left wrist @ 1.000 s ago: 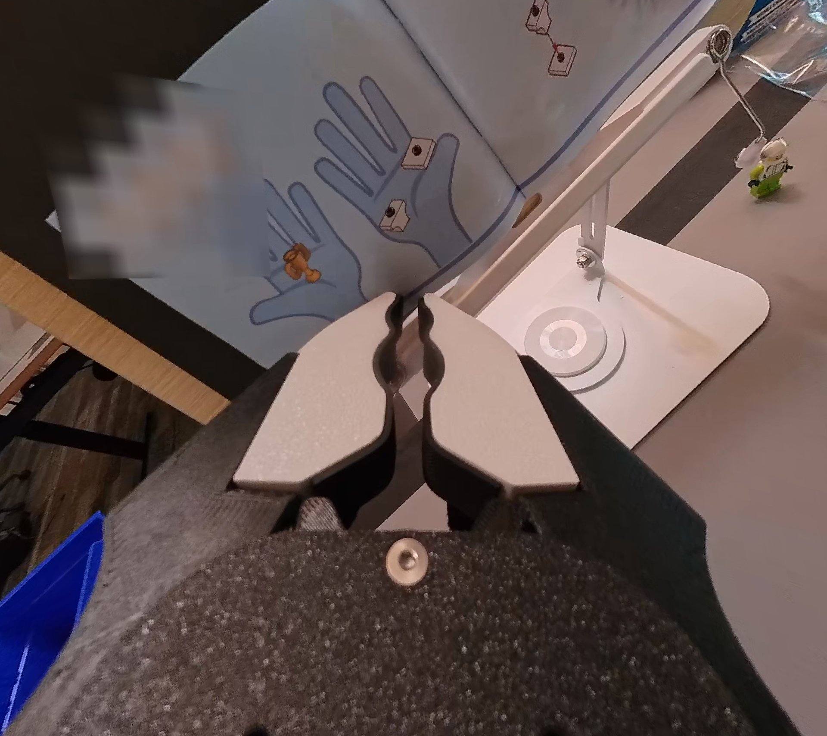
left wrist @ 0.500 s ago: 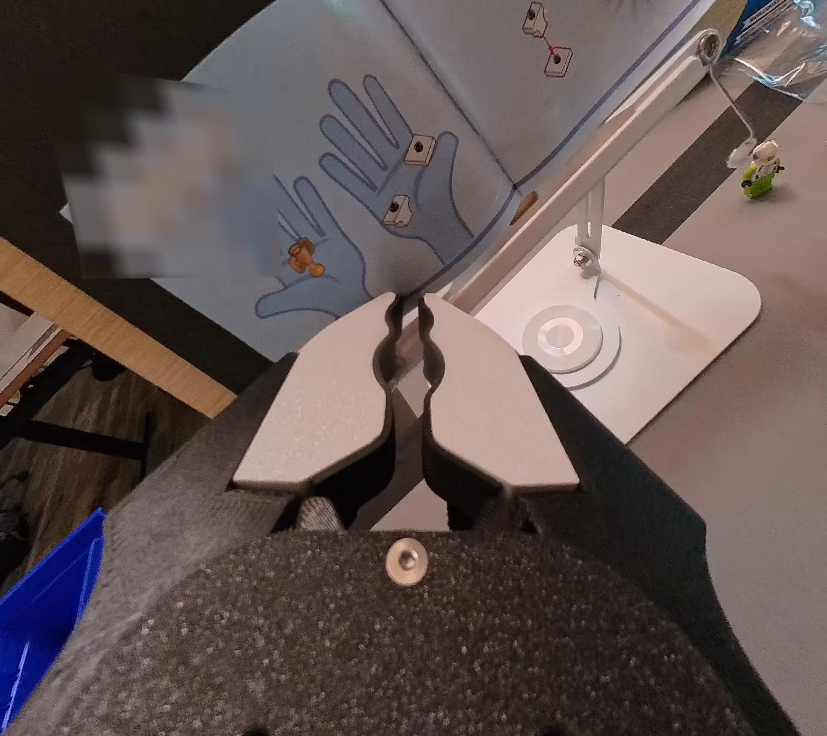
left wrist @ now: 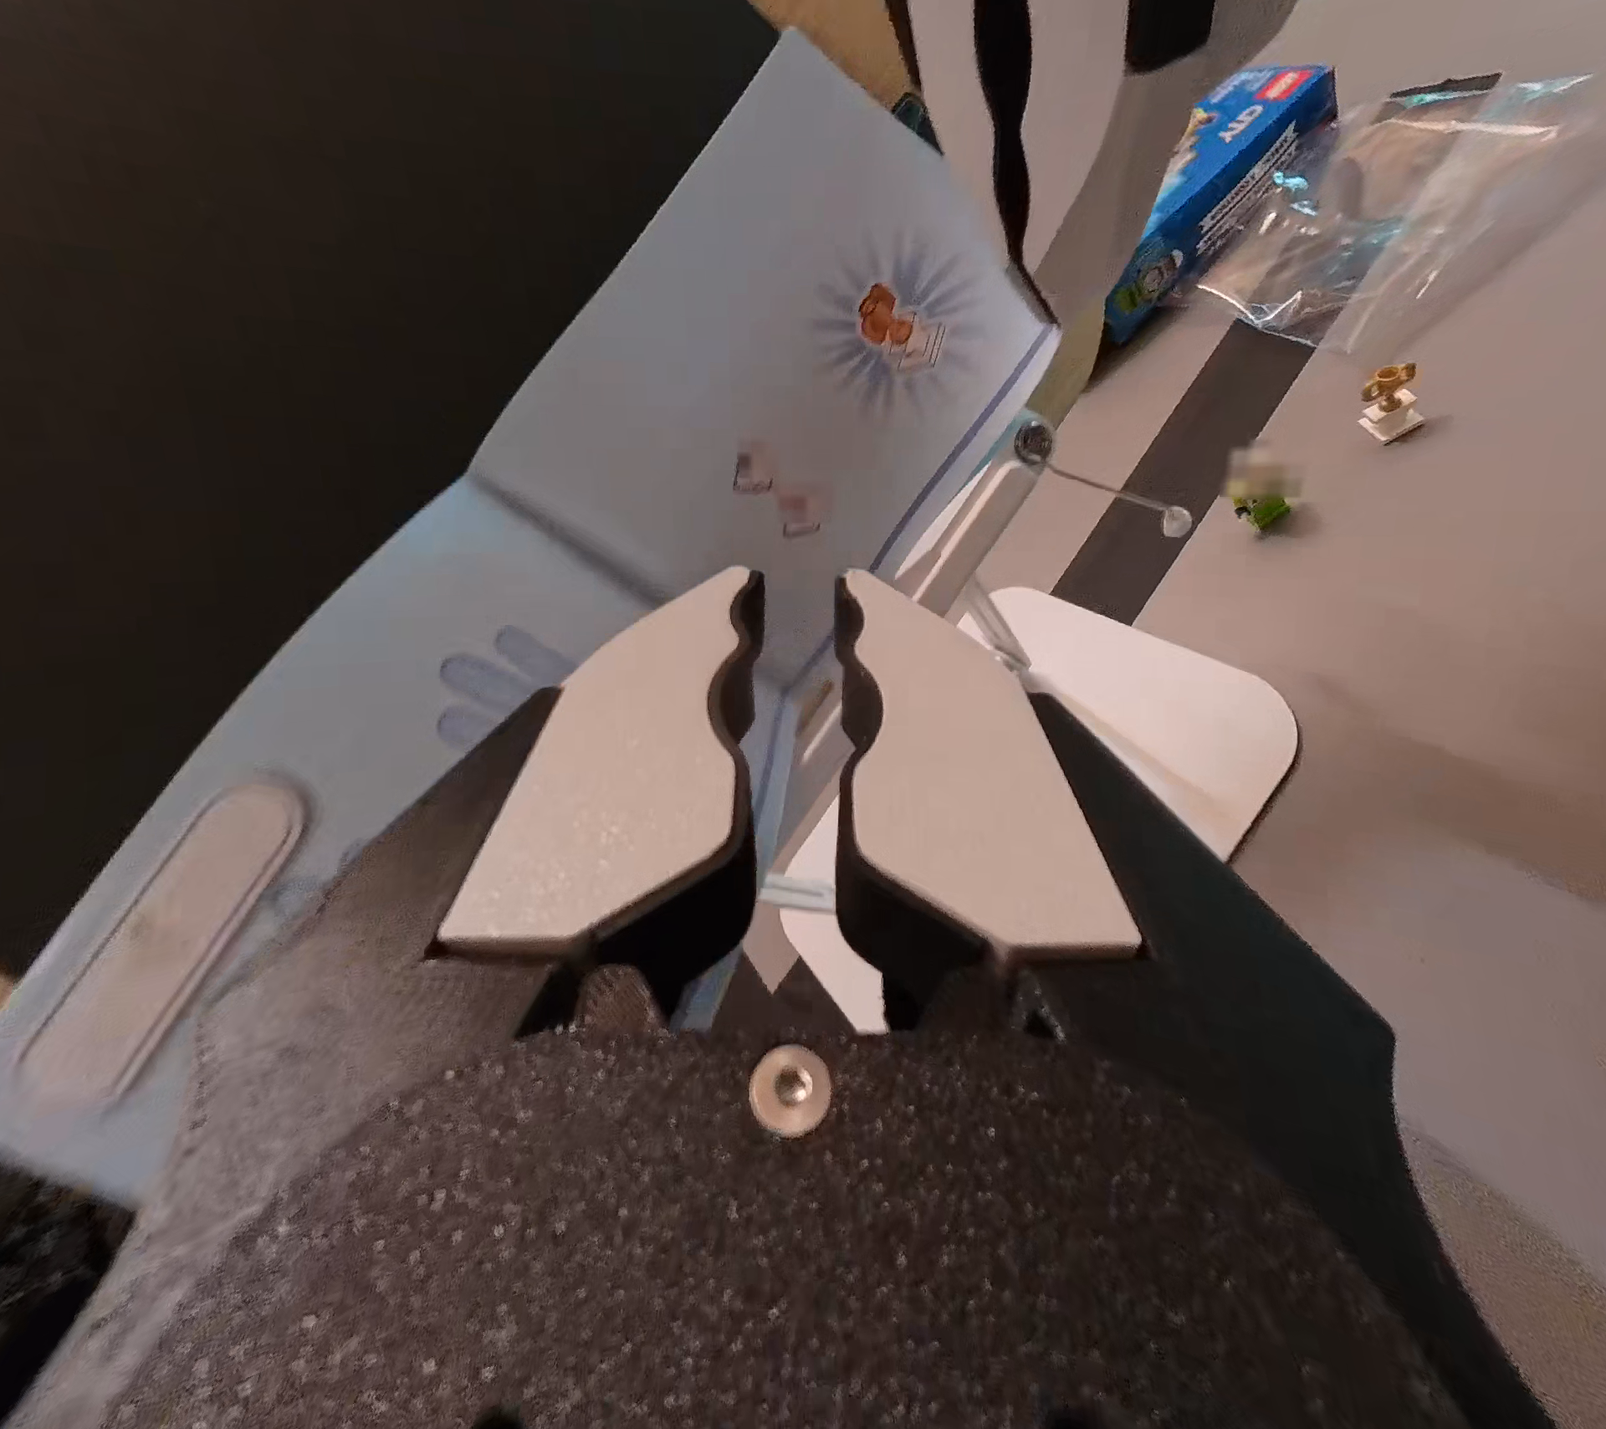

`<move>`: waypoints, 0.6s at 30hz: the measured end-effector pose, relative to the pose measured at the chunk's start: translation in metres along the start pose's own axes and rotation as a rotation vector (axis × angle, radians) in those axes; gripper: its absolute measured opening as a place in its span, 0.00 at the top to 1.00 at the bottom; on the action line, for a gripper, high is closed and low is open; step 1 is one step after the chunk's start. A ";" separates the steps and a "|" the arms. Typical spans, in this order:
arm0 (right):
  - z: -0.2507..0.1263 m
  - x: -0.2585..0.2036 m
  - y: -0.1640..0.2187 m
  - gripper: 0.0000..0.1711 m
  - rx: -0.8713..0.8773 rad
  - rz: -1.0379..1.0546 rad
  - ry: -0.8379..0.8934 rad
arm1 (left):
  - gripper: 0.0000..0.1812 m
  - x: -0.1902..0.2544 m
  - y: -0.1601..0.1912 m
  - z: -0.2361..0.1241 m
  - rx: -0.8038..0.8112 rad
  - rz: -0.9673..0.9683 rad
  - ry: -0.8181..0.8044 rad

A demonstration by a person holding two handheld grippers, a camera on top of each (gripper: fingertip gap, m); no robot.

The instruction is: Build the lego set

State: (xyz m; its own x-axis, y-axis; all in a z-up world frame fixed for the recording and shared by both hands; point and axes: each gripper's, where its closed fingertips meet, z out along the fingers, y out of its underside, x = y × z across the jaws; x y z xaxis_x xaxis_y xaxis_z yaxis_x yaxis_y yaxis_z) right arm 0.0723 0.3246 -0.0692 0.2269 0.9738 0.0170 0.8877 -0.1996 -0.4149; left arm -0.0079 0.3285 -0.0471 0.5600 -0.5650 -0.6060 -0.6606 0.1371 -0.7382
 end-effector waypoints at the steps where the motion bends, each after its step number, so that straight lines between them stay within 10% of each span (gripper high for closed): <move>1: 0.000 0.000 0.000 1.00 -0.003 0.004 -0.008 | 0.91 0.002 -0.003 0.006 -0.010 0.006 0.009; 18: -0.007 -0.004 -0.011 1.00 0.137 0.013 -0.091 | 0.87 0.053 -0.027 0.049 0.087 0.103 0.195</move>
State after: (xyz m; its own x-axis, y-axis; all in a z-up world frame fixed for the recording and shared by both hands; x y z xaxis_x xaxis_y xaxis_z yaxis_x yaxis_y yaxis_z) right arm 0.0644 0.3225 -0.0587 0.1950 0.9784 -0.0693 0.8208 -0.2014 -0.5345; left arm 0.0638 0.3345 -0.0741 0.3795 -0.6895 -0.6169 -0.6588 0.2667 -0.7034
